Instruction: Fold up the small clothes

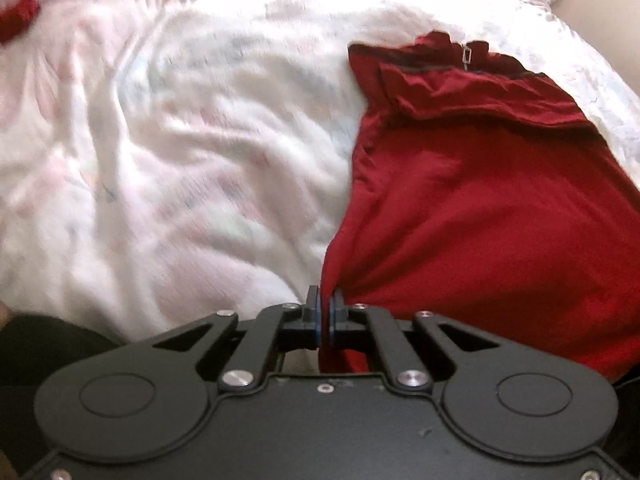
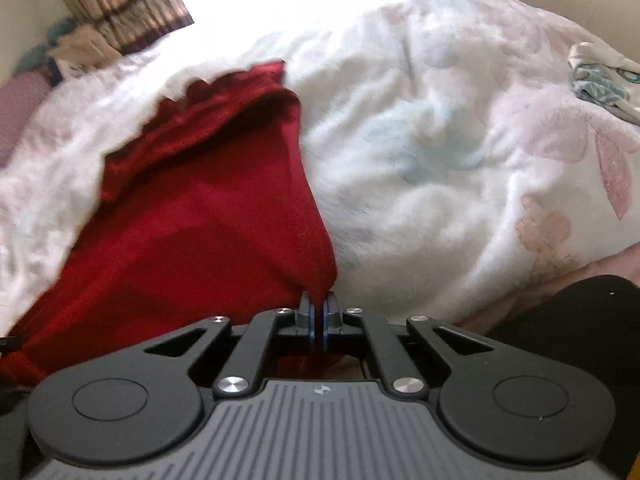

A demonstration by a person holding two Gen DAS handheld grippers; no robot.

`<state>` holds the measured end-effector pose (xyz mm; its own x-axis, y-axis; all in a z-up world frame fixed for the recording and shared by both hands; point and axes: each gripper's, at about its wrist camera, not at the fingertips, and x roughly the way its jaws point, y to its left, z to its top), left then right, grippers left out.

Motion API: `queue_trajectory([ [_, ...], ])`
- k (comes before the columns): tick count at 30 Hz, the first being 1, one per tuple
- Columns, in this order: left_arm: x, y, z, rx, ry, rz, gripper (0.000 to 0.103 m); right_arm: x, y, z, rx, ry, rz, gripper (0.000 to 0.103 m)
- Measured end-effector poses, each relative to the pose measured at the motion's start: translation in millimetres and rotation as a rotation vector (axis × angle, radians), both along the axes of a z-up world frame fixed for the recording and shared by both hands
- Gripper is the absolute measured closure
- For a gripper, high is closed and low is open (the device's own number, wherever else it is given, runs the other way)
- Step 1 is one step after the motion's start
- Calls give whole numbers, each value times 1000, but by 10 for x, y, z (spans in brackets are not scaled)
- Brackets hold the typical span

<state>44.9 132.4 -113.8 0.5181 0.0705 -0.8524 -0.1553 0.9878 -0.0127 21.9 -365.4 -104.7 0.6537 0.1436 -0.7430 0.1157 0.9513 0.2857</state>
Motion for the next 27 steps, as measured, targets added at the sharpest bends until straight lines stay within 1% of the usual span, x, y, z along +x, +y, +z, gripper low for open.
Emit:
queue_trajectory([
  [3,-69,41,92,32,2,9,99,-19,150,158,-21,-13,70,100],
  [5,-104,86,45,57,31,14,99,-51,251,222,-57,-2,119,100],
  [7,-189,91,12,61,57,15,99,-92,331,233,-72,28,149,100],
  [10,-259,83,-12,39,76,25,99,-184,353,211,-69,73,151,100],
  [12,-280,68,-20,28,71,30,99,-255,308,206,-50,86,121,100],
  [17,-255,18,-35,31,65,37,100,-253,223,158,-37,87,79,100],
  [20,-141,-4,-43,35,41,44,101,-203,261,171,-42,49,55,100],
  [24,5,-42,71,41,-35,41,101,-67,333,224,-80,-17,31,100],
  [27,152,-45,165,34,-90,60,101,51,367,264,-77,-68,12,100],
])
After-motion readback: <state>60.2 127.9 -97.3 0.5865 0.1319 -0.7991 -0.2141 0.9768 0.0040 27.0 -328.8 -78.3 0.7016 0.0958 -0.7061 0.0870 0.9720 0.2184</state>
